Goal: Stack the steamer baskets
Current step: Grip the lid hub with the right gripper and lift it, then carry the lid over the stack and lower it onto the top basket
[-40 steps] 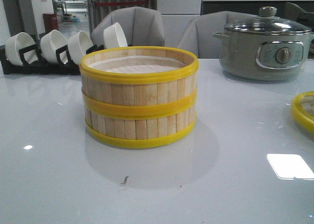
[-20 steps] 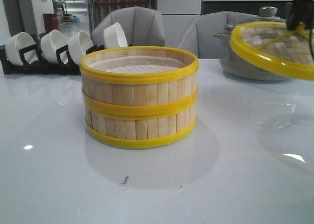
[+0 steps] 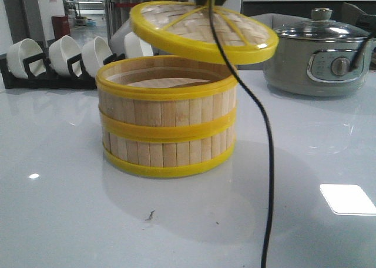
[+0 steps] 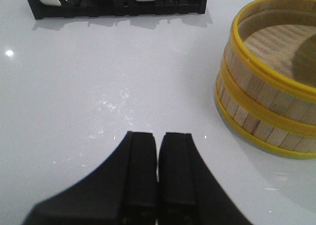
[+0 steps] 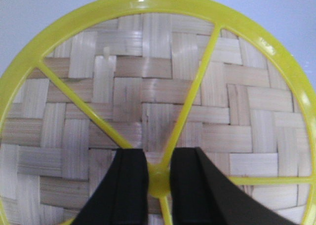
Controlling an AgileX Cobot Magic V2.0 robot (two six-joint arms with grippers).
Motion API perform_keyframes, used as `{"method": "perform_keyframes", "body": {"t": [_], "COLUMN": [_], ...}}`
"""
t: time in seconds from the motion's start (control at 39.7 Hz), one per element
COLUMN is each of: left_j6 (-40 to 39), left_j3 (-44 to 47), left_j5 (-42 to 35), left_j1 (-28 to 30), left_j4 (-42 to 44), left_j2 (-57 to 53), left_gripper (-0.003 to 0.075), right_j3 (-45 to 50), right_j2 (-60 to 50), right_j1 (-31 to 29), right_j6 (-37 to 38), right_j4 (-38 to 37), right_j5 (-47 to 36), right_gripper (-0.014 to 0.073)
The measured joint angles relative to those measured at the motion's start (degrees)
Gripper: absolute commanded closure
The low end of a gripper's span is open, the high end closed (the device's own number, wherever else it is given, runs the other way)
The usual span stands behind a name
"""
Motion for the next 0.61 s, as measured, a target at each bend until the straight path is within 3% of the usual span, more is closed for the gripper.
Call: {"method": "perform_keyframes", "body": {"t": [0.23,0.61], "left_j6": [0.0,0.0], "left_j3": [0.0,0.0], "left_j5": [0.0,0.0], "left_j1": [0.0,0.0], "left_j4": [0.0,0.0], "left_j2": [0.0,0.0], "left_gripper": [0.0636,0.0636], "right_j3": [-6.53,-7.23], "right_j2": [6.52,9.08], "right_j1": [3.32,3.98], "right_j6": [-1.19,-1.54], "right_j4": [0.22,0.22], "right_j5": [2.75,2.16], "right_gripper": [0.0565,0.0565]}}
